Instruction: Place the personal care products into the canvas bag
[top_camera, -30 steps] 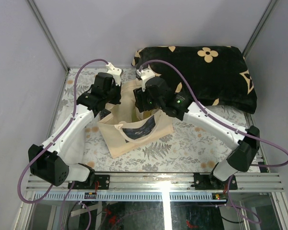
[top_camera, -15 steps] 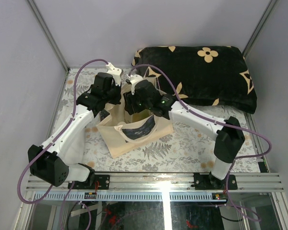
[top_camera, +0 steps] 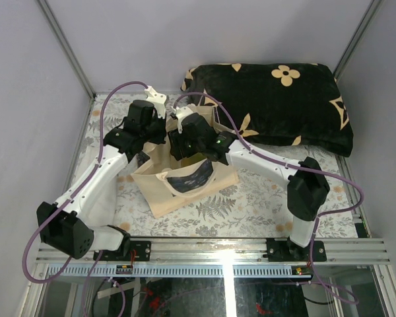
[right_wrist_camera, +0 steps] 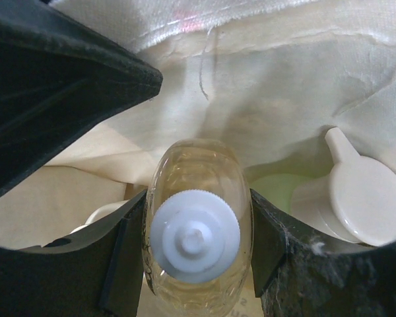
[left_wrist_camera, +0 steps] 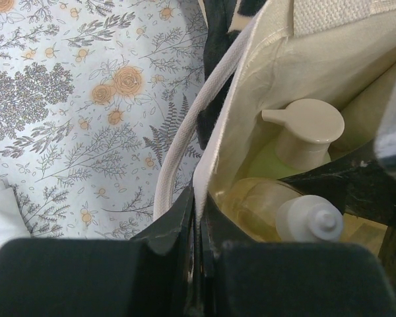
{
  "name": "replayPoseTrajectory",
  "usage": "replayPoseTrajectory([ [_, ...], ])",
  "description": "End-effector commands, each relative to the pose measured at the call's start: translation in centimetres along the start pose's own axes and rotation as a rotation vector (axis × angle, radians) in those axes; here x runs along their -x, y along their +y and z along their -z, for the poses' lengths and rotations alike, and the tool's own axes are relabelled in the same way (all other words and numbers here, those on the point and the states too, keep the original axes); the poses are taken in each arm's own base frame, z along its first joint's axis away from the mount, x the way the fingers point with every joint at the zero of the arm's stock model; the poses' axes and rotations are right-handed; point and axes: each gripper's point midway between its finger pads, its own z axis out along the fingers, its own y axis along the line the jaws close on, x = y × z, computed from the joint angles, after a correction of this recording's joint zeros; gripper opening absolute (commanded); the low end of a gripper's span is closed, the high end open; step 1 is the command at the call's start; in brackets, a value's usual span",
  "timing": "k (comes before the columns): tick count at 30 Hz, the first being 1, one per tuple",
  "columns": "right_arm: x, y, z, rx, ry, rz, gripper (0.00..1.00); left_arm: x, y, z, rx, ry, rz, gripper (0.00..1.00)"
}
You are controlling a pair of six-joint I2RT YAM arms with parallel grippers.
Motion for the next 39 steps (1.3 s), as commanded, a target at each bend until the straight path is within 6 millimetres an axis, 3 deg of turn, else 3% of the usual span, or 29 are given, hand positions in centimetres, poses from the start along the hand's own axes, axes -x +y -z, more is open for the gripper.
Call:
replayPoseTrajectory([
  [1, 2.3, -2.1, -0.6, -0.069, -0.082, 0.012, 0.15, 2.4, -0.7, 1.5, -0.025, -0.073, 0.007, 0.0],
  [7, 1.2, -1.9, -1.4, -0.047, -0.052, 0.003, 0.3, 2.5, -0.8, 1.4, -0.027, -0.073, 0.008, 0.0],
  [11, 1.2, -2.0, -1.2, -0.052, -0.048, 0.009, 0.5, 2.4, -0.7, 1.5, -0.026, -0.072, 0.008, 0.0],
  [18, 1.9, -2.6, 0.3, -0.087, -0.063, 0.015, 0.8, 2.5, -0.8, 1.3, -0.031, -0.071, 0.008, 0.0],
  [26, 3.9, -3.1, 2.6, -0.131, -0.114, 0.014, 0.99, 2.3, -0.9, 1.2, -0.033, -0.065, 0.007, 0.0],
  [32, 8.1, -5.0, 7.7, -0.274, -0.219, 0.003, 1.0, 2.5, -0.8, 1.3, -0.03, -0.069, 0.007, 0.0],
  [37, 11.8, -6.9, 14.6, -0.396, -0.369, -0.015, 1.0, 2.9, -0.5, 1.2, -0.01, -0.078, 0.005, 0.01],
  [39, 12.4, -7.5, 16.8, -0.429, -0.41, -0.019, 0.99, 3.3, 0.0, 1.3, 0.02, -0.089, 0.004, 0.25],
])
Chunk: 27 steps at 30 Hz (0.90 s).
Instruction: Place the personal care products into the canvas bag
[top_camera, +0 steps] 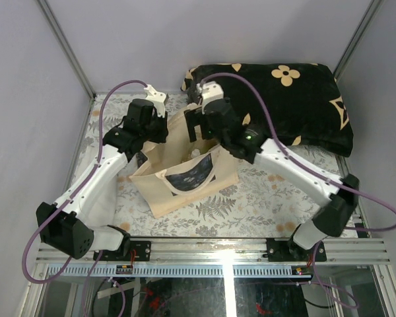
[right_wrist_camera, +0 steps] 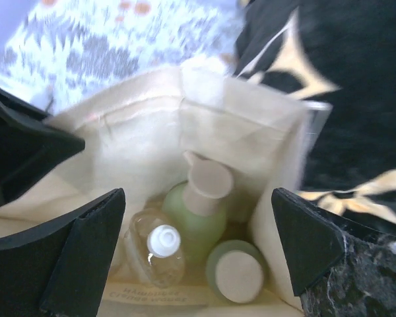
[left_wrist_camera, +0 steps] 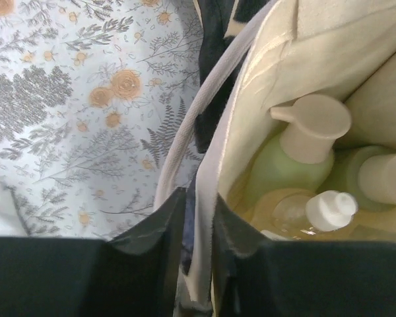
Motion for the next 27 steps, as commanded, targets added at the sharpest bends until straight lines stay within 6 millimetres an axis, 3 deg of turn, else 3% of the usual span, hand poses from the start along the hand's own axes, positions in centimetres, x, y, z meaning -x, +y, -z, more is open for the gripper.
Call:
replayPoseTrajectory([
  [1, 7.3, -4.7, 6.4, -0.152, -0.217, -0.047, 0.99, 3.2, 0.4, 1.2, 0.043, -0.091, 0.002, 0.31],
  [4, 7.8, -6.4, 8.3, -0.205, -0.238, -0.045, 0.99, 4.1, 1.2, 1.6, 0.085, -0.115, -0.014, 0.53],
  [8, 7.8, -8.8, 10.7, -0.298, -0.243, -0.03, 0.99, 5.3, 1.8, 2.2, 0.124, -0.143, -0.02, 0.98],
  [12, 7.2, -12.4, 13.5, -0.45, -0.245, -0.037, 0.99, 6.6, 3.0, 3.1, 0.194, -0.183, -0.008, 1.0],
  [16, 4.6, -16.8, 15.3, -0.614, -0.21, -0.067, 0.99, 8.1, 4.4, 4.7, 0.282, -0.243, 0.007, 1.0],
  [22, -2.5, -21.9, 15.0, -0.696, -0.033, -0.216, 0.99, 11.8, 5.9, 8.6, 0.361, -0.309, 0.024, 1.0],
  [27, -8.6, -24.2, 13.0, -0.683, 0.116, -0.313, 0.99, 13.7, 8.9, 11.7, 0.424, -0.327, 0.11, 1.0],
])
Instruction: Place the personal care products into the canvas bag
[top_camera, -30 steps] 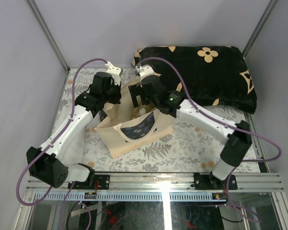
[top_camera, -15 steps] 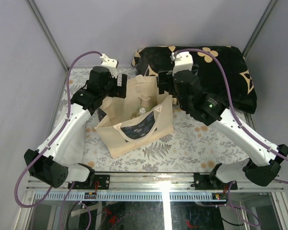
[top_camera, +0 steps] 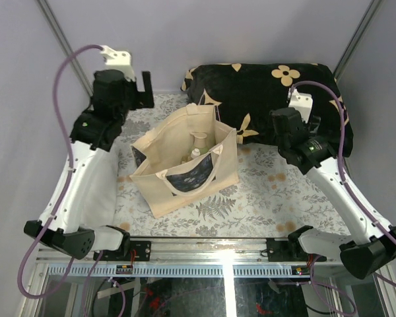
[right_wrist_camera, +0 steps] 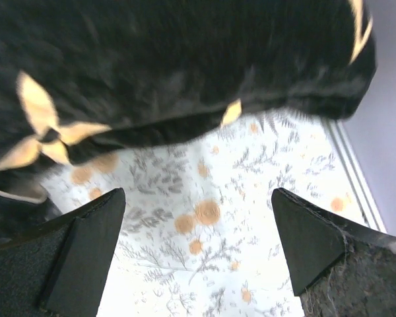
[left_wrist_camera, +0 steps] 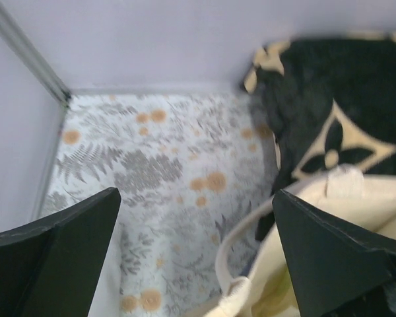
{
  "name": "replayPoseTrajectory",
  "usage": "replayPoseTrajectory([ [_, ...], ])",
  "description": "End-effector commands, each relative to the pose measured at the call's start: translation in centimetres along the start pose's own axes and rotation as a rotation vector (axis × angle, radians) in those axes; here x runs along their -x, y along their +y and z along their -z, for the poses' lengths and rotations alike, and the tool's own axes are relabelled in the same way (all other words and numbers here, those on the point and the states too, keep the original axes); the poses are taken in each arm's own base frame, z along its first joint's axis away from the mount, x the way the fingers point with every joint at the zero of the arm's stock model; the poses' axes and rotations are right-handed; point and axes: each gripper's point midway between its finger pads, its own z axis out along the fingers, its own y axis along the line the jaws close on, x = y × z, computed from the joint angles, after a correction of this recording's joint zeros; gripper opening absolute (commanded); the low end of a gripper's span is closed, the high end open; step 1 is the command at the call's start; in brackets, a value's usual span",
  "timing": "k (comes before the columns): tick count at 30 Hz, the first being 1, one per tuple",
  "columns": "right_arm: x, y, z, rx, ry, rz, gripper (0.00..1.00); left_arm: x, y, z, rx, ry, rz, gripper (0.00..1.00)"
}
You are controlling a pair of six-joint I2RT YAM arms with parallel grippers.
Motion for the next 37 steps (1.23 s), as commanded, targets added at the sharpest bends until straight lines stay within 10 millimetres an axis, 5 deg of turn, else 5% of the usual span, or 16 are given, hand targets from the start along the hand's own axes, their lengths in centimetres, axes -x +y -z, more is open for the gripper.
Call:
replayPoseTrajectory([
  [1, -4.8, -0.2, -2.3, 0.037, 0.148, -0.083, 0.99, 2.0, 5.2, 1.3, 0.139, -0.013, 0.088, 1.0],
  [5, -8.2, -0.4, -4.7, 0.066, 0.246, -0.141, 0.99, -1.8, 9.3, -0.3, 0.188, 0.106, 0.285, 1.0],
  [12, -9.8, -1.2, -7.3, 0.041, 0.259, -0.113, 0.99, -5.4, 11.4, -1.2, 0.247, 0.12, 0.37, 1.0],
  [18, -11.2, -0.5, -9.1, 0.066, 0.287, -0.113, 0.99, -10.8, 11.4, -3.2, 0.278, 0.239, 0.406, 1.0],
  [37, -11.6, -1.2, -10.0, 0.028, 0.29, -0.059, 0.99, -11.5, 11.6, -2.0, 0.275, 0.195, 0.378, 1.0],
])
